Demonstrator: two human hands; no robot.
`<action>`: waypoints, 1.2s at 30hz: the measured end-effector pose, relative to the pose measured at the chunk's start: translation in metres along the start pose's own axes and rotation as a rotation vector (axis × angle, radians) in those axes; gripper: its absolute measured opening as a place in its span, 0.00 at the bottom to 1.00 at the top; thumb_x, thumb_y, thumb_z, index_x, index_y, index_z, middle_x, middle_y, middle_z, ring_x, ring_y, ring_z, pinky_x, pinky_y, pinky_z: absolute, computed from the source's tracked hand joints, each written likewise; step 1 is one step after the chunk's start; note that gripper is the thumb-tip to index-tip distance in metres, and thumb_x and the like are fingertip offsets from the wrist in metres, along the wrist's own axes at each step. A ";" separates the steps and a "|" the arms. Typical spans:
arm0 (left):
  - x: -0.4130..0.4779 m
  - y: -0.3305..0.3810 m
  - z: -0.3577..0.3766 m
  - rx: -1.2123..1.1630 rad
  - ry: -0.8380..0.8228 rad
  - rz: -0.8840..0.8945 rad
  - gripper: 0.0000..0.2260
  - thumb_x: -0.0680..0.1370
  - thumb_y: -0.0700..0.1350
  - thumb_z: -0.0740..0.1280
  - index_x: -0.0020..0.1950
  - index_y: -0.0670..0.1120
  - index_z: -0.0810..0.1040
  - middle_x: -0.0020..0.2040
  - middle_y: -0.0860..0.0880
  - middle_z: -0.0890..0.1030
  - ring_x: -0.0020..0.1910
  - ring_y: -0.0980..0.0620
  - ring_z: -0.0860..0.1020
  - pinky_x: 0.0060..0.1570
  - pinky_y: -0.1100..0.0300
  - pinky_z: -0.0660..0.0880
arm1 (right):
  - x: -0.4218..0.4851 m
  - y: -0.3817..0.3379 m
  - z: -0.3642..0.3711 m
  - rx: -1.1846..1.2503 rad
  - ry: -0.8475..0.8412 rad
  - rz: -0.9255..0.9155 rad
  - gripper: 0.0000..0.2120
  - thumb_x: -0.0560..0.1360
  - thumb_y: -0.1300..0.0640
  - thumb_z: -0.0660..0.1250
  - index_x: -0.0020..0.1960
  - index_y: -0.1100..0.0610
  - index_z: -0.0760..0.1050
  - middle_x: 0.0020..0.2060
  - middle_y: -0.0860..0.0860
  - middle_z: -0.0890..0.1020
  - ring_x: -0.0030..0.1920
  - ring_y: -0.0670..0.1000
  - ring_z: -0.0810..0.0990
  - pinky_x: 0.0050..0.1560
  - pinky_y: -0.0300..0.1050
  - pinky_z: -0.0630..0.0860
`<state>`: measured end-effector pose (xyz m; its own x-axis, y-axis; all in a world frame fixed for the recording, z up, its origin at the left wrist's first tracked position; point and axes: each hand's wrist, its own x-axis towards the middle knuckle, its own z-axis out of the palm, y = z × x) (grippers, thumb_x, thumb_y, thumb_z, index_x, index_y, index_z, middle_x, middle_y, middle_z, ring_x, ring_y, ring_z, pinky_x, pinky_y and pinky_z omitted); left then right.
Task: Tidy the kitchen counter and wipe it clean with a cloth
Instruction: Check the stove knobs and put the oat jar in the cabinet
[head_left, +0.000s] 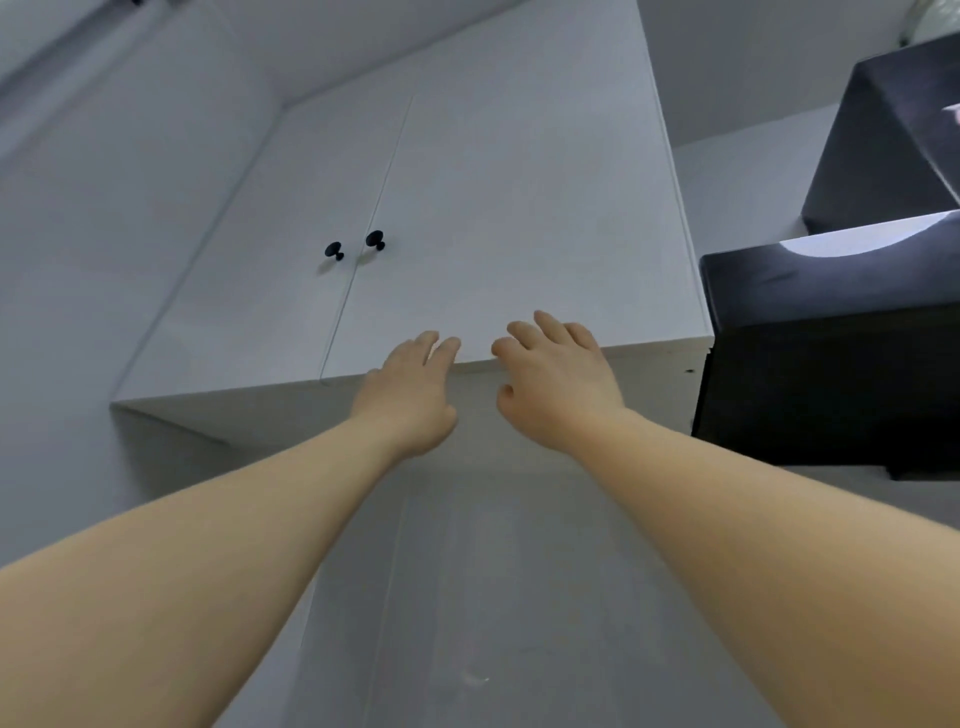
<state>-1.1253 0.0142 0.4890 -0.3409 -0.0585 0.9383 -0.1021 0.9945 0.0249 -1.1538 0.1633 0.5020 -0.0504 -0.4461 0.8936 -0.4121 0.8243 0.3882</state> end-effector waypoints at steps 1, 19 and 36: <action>0.006 0.000 0.002 0.004 0.011 0.009 0.29 0.77 0.42 0.59 0.77 0.48 0.51 0.78 0.49 0.49 0.77 0.48 0.49 0.72 0.51 0.57 | 0.005 0.004 0.002 -0.025 -0.021 -0.011 0.23 0.79 0.53 0.54 0.73 0.54 0.59 0.75 0.52 0.57 0.77 0.55 0.48 0.74 0.51 0.46; 0.055 -0.032 -0.008 0.600 0.294 0.374 0.30 0.73 0.54 0.70 0.68 0.43 0.62 0.62 0.42 0.70 0.53 0.41 0.73 0.39 0.53 0.68 | 0.018 0.003 0.041 -0.060 0.154 0.027 0.23 0.80 0.48 0.55 0.72 0.50 0.56 0.74 0.52 0.55 0.76 0.59 0.43 0.74 0.55 0.39; 0.052 -0.042 -0.002 0.689 0.879 0.685 0.12 0.65 0.29 0.55 0.42 0.43 0.62 0.28 0.48 0.71 0.25 0.52 0.58 0.23 0.67 0.51 | 0.028 -0.007 0.015 -0.083 0.246 0.139 0.27 0.75 0.60 0.64 0.70 0.50 0.57 0.69 0.52 0.62 0.72 0.59 0.58 0.69 0.59 0.56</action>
<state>-1.1365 -0.0306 0.5374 0.1793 0.7744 0.6067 -0.6955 0.5359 -0.4786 -1.1662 0.1402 0.5207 0.1251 -0.2370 0.9634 -0.3402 0.9019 0.2660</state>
